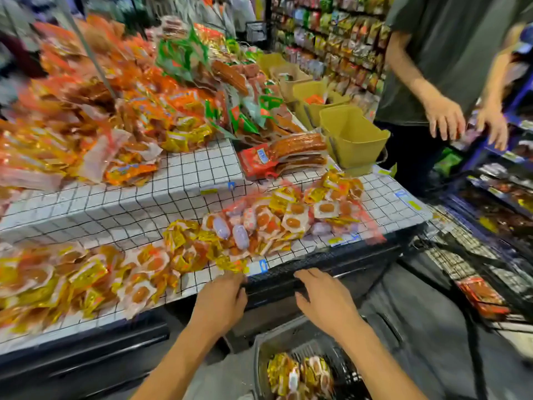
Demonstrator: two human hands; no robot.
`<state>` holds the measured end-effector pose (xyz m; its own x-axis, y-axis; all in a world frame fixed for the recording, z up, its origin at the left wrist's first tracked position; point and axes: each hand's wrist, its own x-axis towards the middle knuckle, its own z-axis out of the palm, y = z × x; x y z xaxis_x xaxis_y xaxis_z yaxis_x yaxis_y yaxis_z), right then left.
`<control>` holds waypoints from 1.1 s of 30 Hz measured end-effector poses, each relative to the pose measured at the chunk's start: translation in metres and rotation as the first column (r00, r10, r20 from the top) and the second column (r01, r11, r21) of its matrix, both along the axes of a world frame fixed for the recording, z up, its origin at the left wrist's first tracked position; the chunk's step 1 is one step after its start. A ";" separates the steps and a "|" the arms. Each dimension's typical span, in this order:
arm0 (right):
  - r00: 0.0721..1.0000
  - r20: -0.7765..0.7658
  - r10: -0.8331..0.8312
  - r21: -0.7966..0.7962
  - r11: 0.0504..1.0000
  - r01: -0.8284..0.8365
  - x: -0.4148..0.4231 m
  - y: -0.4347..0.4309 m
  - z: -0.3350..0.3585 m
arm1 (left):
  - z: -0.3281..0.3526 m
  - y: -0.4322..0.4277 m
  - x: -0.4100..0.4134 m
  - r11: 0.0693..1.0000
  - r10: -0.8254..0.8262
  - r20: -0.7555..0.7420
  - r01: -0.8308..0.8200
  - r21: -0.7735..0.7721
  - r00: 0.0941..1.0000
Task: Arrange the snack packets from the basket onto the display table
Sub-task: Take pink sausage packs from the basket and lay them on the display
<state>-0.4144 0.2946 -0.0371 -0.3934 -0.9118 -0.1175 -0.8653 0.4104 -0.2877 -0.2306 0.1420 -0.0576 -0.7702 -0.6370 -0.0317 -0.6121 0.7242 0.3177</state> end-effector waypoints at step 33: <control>0.921 -0.135 -0.366 -0.203 0.920 0.336 -0.206 -0.146 -0.006 | -0.036 -0.148 -0.094 0.991 0.104 0.038 -0.100 -0.092 0.994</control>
<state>-0.6200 0.1489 -0.0428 -0.6919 -0.7112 0.1244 -0.7159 0.6534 -0.2460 -0.3250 -0.0056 -0.0933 -0.7004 -0.7138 -0.0018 -0.6955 0.6819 0.2264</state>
